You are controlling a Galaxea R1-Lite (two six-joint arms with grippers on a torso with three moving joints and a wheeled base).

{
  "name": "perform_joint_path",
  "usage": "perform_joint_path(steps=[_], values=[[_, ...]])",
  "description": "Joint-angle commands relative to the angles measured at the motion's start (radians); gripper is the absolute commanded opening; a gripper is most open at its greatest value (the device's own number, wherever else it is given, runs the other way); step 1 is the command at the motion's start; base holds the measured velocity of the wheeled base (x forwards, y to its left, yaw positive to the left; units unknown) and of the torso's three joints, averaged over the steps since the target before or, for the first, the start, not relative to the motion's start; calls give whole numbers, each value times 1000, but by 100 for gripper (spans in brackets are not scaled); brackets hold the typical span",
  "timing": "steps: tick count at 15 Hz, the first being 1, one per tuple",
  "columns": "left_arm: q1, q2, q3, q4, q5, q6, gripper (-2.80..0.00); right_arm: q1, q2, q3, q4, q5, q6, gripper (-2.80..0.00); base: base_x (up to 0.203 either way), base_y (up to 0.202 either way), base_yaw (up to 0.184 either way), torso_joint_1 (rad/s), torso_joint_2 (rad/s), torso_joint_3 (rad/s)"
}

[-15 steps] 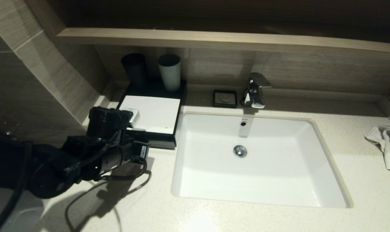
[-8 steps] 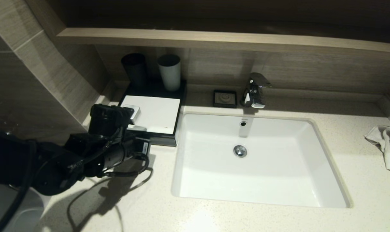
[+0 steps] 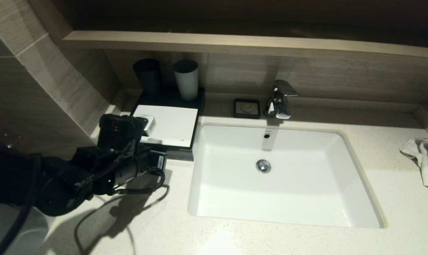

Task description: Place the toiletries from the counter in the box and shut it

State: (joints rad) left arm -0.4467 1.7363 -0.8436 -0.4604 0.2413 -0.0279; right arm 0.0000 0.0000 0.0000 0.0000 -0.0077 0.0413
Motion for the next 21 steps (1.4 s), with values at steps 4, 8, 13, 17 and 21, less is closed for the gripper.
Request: perform_joint_path(steps=[4, 8, 13, 17, 21], values=[[-1, -97, 84, 7, 0, -4, -280, 0, 0, 0, 0, 0, 0, -280, 0, 0, 0, 0, 0, 0], [-6, -160, 131, 6, 0, -5, -280, 0, 0, 0, 0, 0, 0, -280, 0, 0, 0, 0, 0, 0], [-22, -258, 177, 8, 3, -5, -280, 0, 0, 0, 0, 0, 0, -280, 0, 0, 0, 0, 0, 0], [-23, -345, 227, 6, 1, -5, -280, 0, 0, 0, 0, 0, 0, -280, 0, 0, 0, 0, 0, 0], [-21, -426, 273, 4, 5, -5, -280, 0, 0, 0, 0, 0, 0, -280, 0, 0, 0, 0, 0, 0]])
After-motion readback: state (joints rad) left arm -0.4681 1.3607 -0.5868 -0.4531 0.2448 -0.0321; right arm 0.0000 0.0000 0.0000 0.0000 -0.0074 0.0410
